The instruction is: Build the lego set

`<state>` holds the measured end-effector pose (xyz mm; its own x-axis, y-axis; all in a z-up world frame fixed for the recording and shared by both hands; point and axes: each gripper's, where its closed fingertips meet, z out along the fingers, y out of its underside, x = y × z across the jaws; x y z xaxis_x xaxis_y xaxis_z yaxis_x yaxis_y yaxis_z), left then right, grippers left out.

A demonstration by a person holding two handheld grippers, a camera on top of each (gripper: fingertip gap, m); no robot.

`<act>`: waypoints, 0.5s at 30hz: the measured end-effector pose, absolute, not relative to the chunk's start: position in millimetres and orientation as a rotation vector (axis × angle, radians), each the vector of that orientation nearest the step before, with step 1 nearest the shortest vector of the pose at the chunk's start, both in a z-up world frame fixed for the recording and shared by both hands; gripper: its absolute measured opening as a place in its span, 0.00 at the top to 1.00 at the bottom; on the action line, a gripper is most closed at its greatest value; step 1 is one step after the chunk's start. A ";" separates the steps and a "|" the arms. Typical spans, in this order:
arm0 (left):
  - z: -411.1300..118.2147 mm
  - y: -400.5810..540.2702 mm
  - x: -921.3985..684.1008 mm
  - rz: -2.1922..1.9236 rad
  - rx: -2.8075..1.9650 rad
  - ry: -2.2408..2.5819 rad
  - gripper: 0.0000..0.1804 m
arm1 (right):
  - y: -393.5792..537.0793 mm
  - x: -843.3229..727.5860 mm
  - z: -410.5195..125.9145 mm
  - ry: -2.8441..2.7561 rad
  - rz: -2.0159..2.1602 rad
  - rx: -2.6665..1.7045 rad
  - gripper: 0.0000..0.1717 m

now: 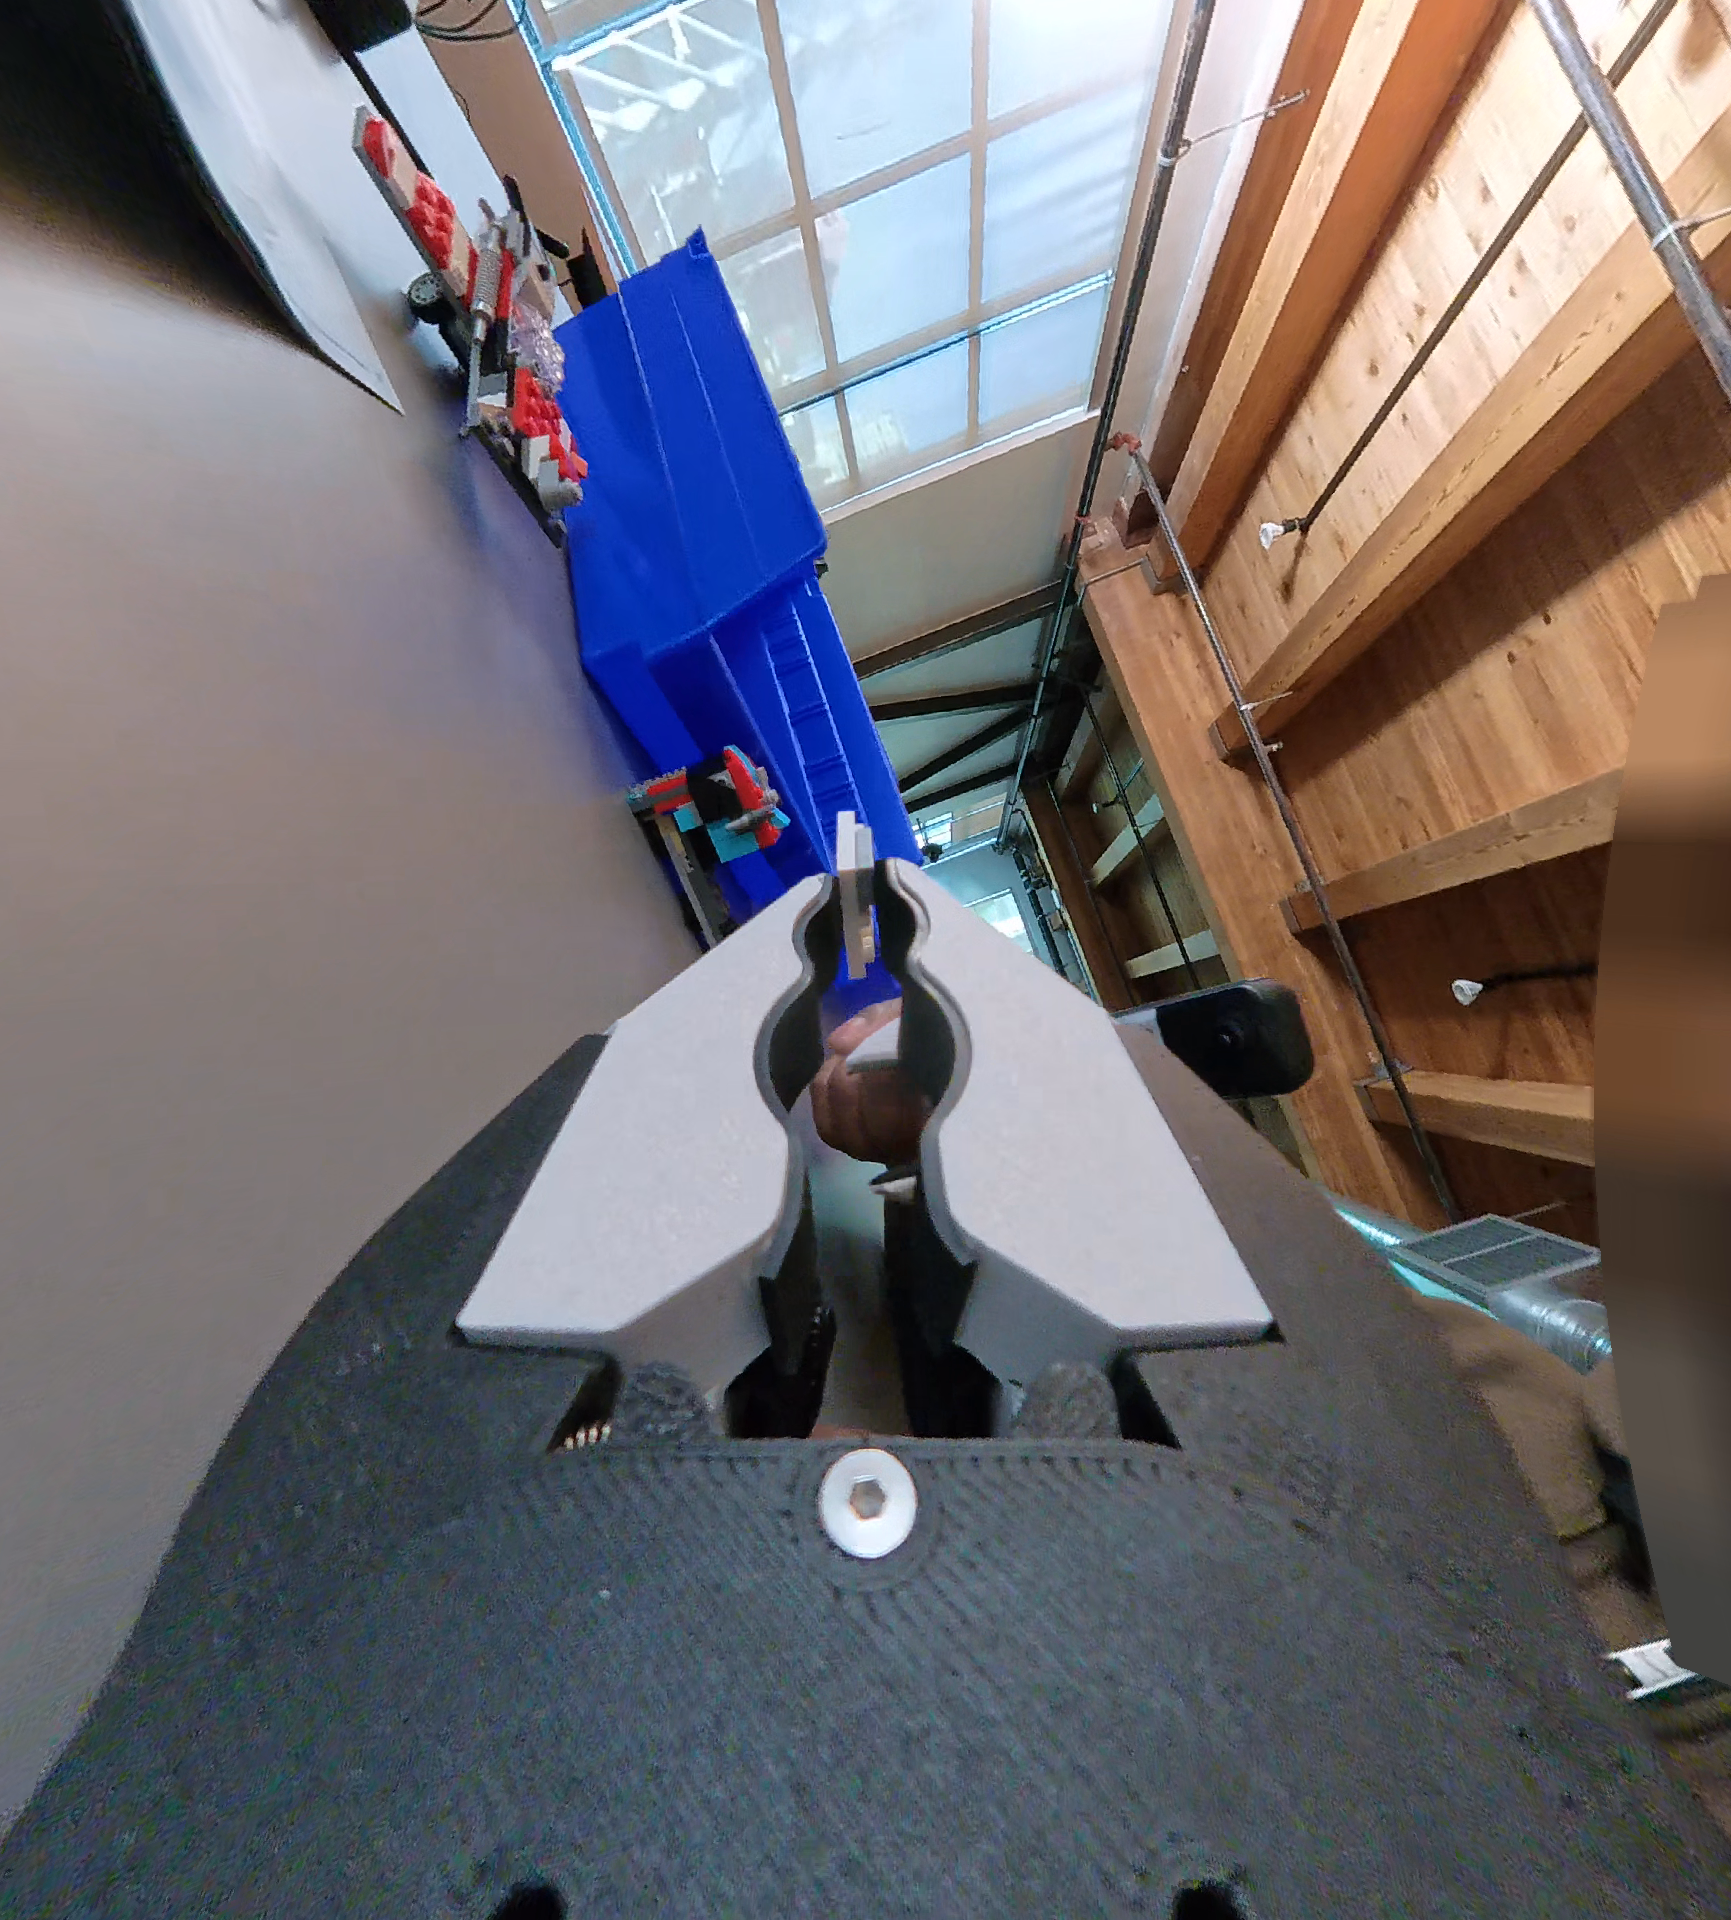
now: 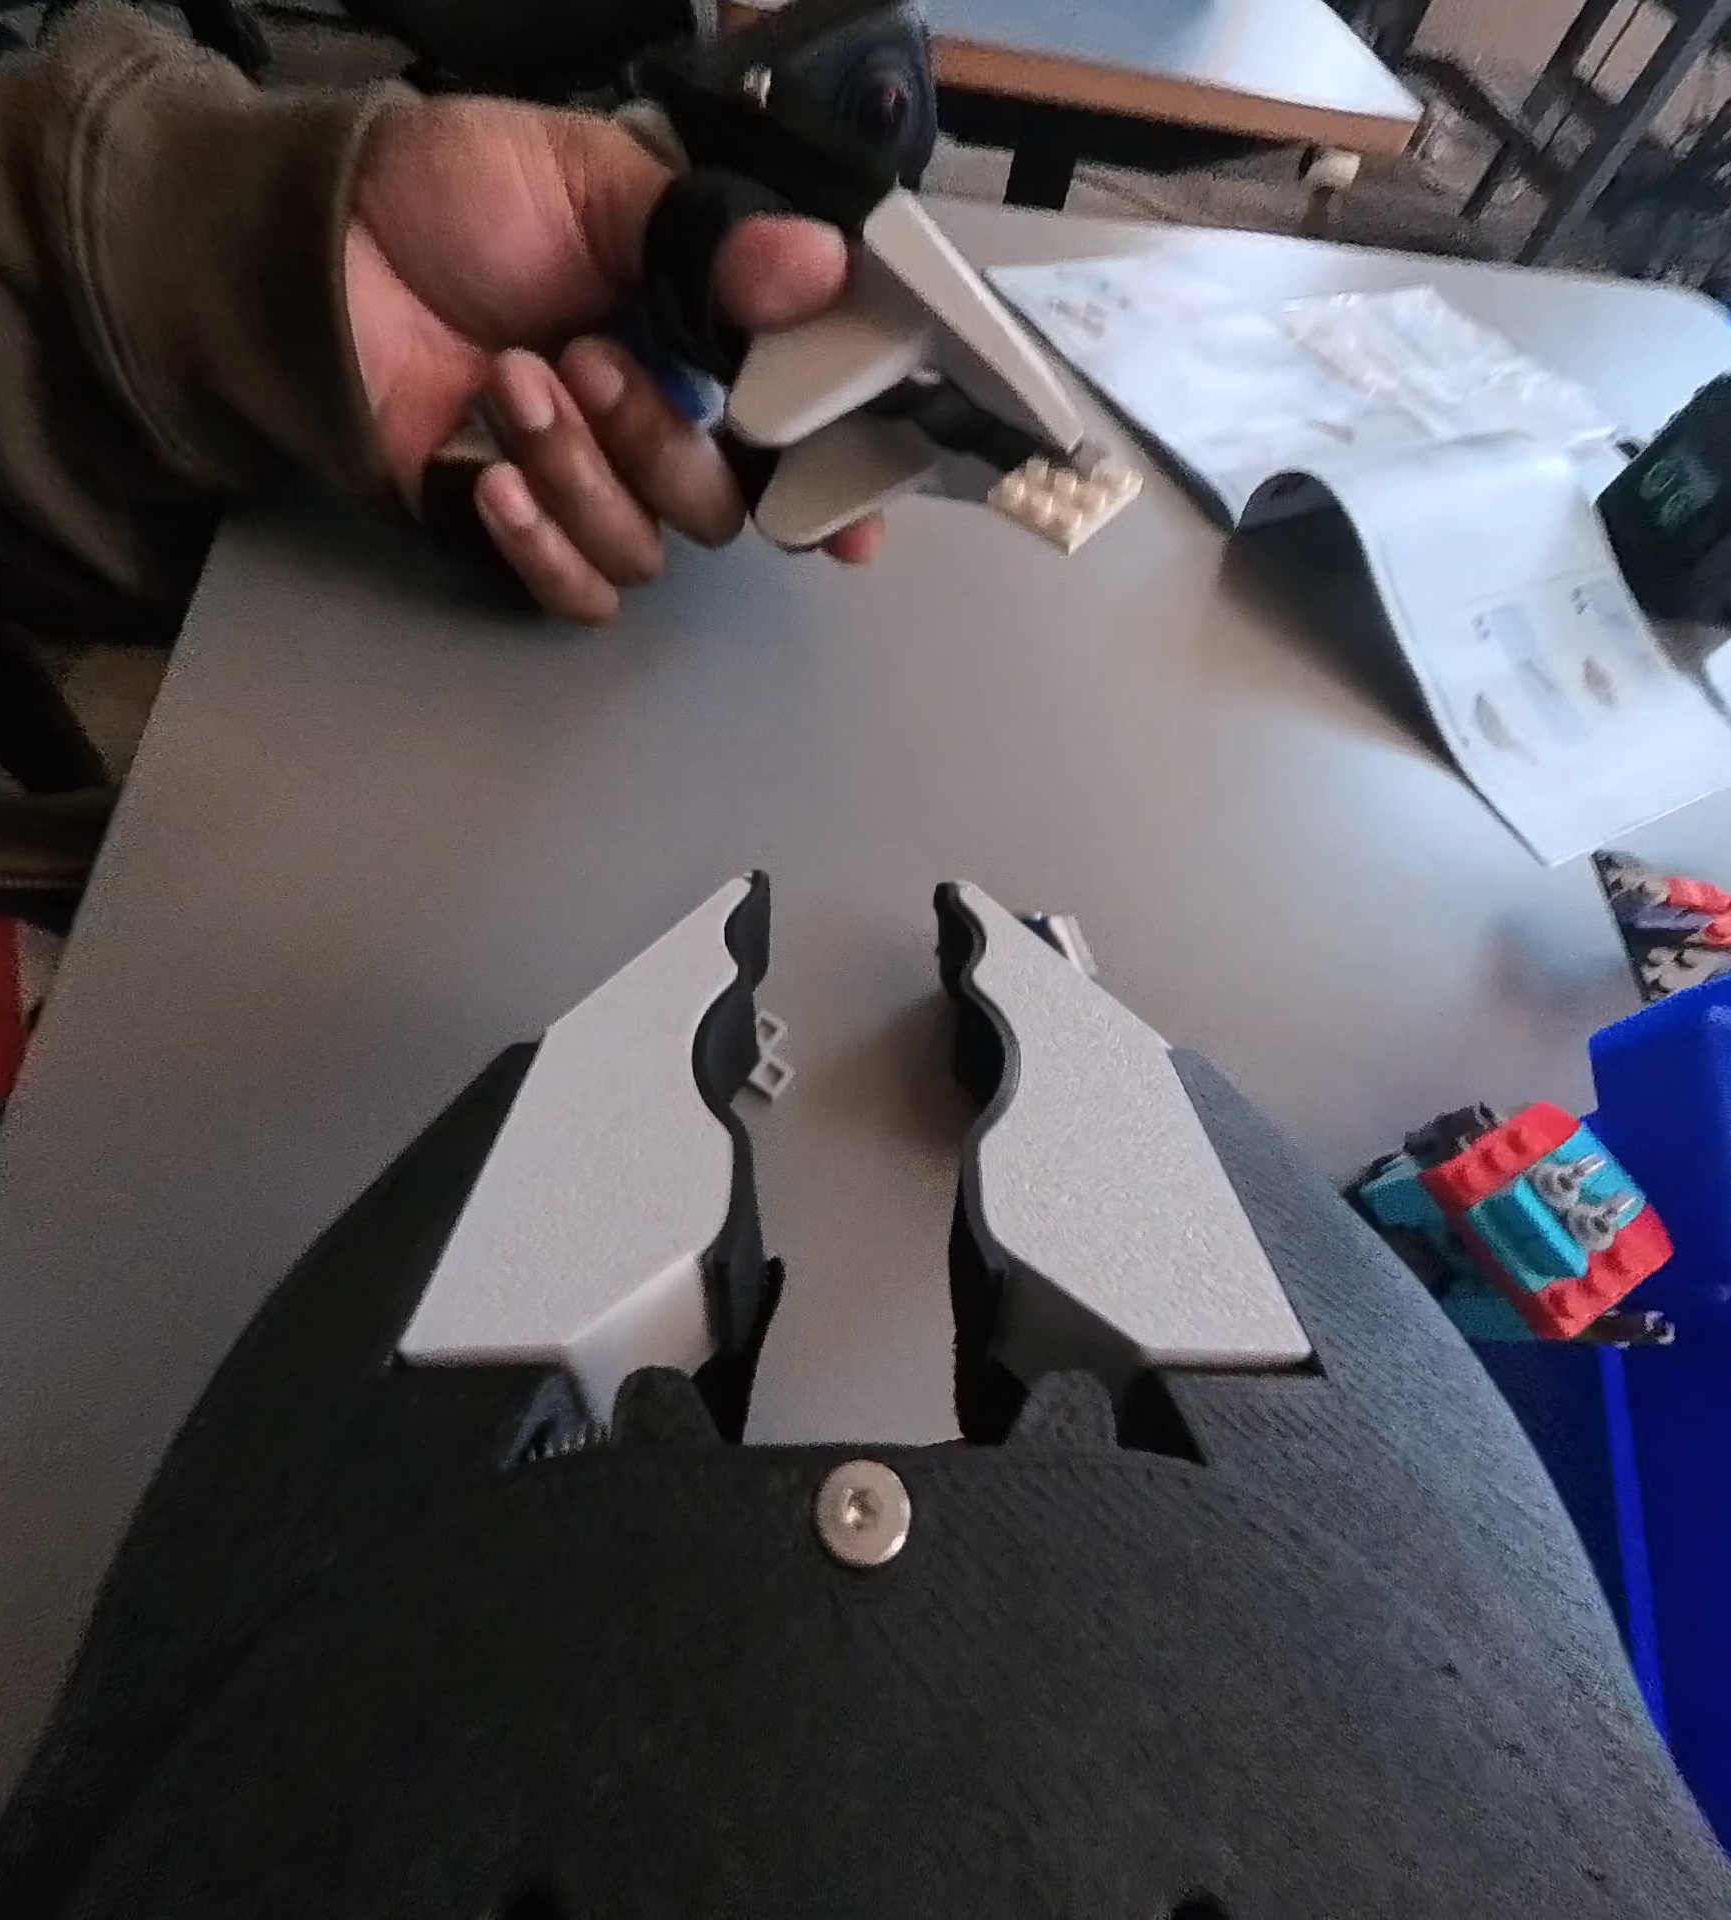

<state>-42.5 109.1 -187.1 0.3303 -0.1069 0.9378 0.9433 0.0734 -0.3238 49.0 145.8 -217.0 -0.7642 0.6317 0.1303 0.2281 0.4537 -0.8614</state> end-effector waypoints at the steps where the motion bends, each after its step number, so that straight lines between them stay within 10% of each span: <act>1: -187.6 109.2 -43.8 -0.981 -1.216 -0.912 0.96 | 147.9 51.6 -221.8 -2.306 1.245 -0.730 0.81; 15: -190.0 125.3 -45.1 -1.014 -1.240 -0.909 0.96 | 155.2 70.3 -258.6 -2.509 1.086 -0.736 0.85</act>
<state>-45.1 125.3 -190.0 0.3068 -0.1094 0.9455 0.9518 0.0411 -0.3040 70.3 155.2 -258.6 -0.8202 0.5669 0.0763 0.3325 0.5810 -0.7428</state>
